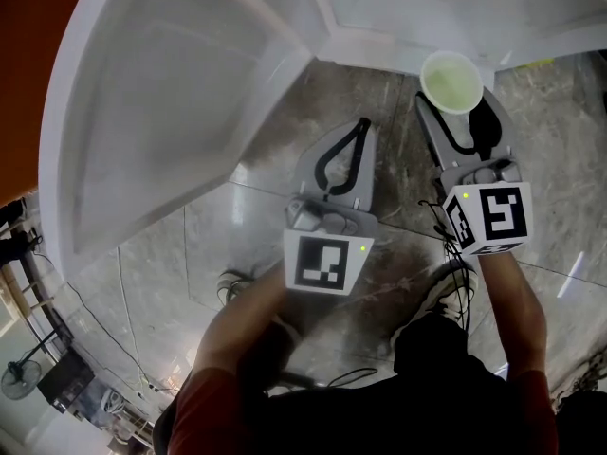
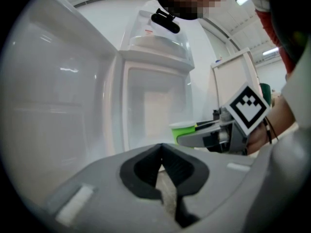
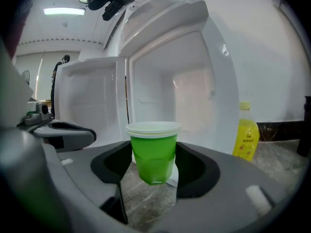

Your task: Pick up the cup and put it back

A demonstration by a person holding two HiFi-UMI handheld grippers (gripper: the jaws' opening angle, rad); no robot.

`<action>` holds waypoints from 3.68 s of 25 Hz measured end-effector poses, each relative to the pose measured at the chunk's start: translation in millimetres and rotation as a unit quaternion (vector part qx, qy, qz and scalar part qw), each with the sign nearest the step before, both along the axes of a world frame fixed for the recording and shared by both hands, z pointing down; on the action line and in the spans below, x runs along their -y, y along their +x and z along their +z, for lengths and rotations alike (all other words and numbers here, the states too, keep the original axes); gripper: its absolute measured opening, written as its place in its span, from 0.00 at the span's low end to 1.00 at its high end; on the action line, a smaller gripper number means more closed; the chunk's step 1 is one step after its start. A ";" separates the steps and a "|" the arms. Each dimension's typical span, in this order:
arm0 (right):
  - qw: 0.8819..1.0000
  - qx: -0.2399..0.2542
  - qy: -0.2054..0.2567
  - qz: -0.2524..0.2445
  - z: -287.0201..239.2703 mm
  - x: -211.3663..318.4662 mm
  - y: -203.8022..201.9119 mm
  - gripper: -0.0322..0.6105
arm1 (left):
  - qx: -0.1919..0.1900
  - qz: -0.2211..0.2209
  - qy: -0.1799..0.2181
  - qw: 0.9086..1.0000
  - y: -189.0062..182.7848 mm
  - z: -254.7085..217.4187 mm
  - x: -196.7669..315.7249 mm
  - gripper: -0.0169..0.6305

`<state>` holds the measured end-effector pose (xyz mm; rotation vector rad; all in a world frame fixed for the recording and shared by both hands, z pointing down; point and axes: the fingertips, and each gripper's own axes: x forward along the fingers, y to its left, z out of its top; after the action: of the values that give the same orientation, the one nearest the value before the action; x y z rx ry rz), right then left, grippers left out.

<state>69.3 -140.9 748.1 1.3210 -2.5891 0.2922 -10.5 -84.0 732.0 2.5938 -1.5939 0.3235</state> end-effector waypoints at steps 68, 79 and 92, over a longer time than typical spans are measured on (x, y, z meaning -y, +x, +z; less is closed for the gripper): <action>1.000 0.019 -0.006 -0.019 4.9 -25.0 -8.1 0.48 | -0.018 -0.038 -0.004 0.999 -18.6 8.0 8.0 0.03; 0.999 -0.007 0.037 -0.032 -3.2 25.2 -31.9 0.48 | -0.023 -0.050 -0.009 0.998 -25.0 10.9 9.7 0.03; 1.000 0.000 0.007 -0.019 0.9 104.7 -47.6 0.48 | -0.019 -0.046 -0.016 0.999 -20.0 18.1 3.9 0.03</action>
<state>21.7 -245.6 749.0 1.2747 -2.6174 0.2682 -30.5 -88.0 750.1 2.4779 -1.6756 0.2896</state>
